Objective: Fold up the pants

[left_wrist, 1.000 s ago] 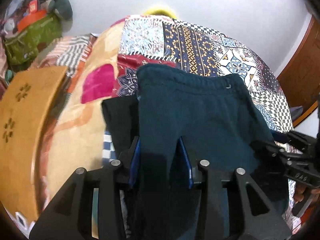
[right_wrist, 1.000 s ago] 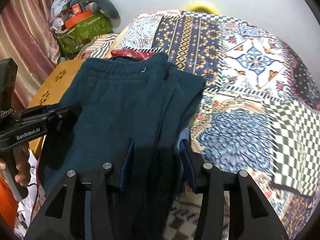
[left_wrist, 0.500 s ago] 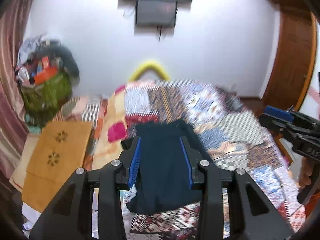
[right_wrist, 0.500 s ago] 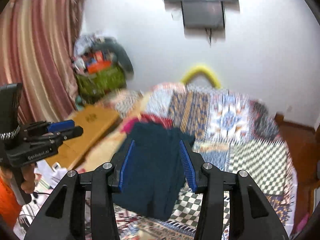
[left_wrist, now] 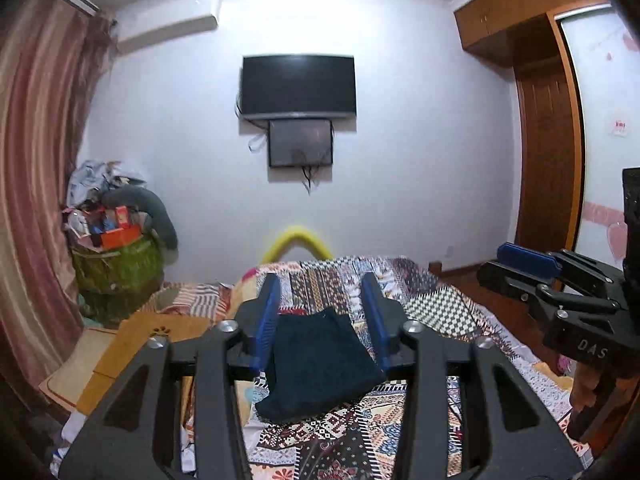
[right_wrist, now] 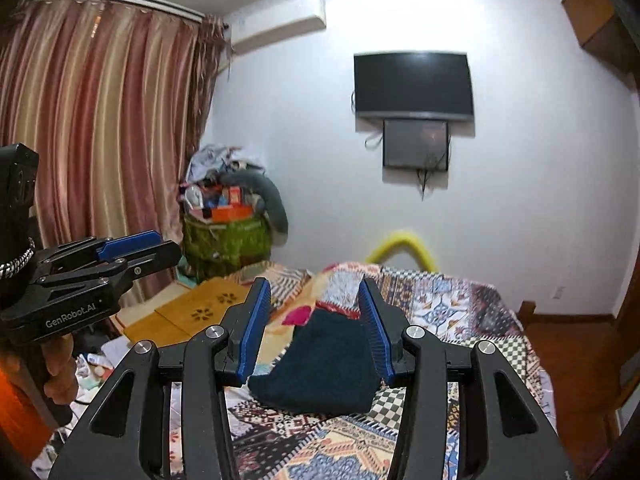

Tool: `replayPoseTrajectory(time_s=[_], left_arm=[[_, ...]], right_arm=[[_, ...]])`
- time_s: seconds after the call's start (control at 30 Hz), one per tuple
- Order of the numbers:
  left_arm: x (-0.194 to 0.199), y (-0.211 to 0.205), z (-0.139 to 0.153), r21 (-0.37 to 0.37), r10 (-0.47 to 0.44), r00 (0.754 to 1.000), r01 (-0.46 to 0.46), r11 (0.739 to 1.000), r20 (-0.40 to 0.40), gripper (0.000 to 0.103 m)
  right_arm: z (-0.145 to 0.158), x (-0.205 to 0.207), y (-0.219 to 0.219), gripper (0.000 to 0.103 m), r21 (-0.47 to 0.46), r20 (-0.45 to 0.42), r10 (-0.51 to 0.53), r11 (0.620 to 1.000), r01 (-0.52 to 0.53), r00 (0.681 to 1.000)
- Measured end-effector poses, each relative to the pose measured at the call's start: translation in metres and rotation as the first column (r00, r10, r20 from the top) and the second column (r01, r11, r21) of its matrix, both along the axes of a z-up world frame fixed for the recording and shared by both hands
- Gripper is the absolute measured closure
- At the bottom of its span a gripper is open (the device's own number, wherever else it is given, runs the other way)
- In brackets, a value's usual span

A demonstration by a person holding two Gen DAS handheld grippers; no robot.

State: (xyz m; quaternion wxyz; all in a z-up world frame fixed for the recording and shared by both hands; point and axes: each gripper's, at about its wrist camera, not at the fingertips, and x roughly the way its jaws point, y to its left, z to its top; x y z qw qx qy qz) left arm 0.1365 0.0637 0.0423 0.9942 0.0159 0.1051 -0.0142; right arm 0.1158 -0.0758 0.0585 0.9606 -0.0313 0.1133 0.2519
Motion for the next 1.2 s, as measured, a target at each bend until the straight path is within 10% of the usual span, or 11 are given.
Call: replayPoseTrajectory(time_s=[0.4,0.6,1.2], left_arm=[[-0.064,-0.007,-0.002,0.003,0.041,0.997,-0.042,0.999,0.071,0.002],[-0.071,-0.014,-0.007,0.003,0.035,0.996,-0.036,0.999,0.079,0.001],[-0.064,-0.011,-0.018,-0.024,0.032,0.998,-0.031,0.999,0.058,0.000]], right_arm=[[0.000,-0.037,-0.005,0.025,0.037,0.028,-0.068,0.997,0.067,0.997],[0.001,-0.044,-0.006,0.001,0.047,0.046,-0.109,0.993,0.107,0.993],[-0.010,-0.057,-0.010,0.001,0.036,0.036,-0.129,0.991,0.128,0.991]])
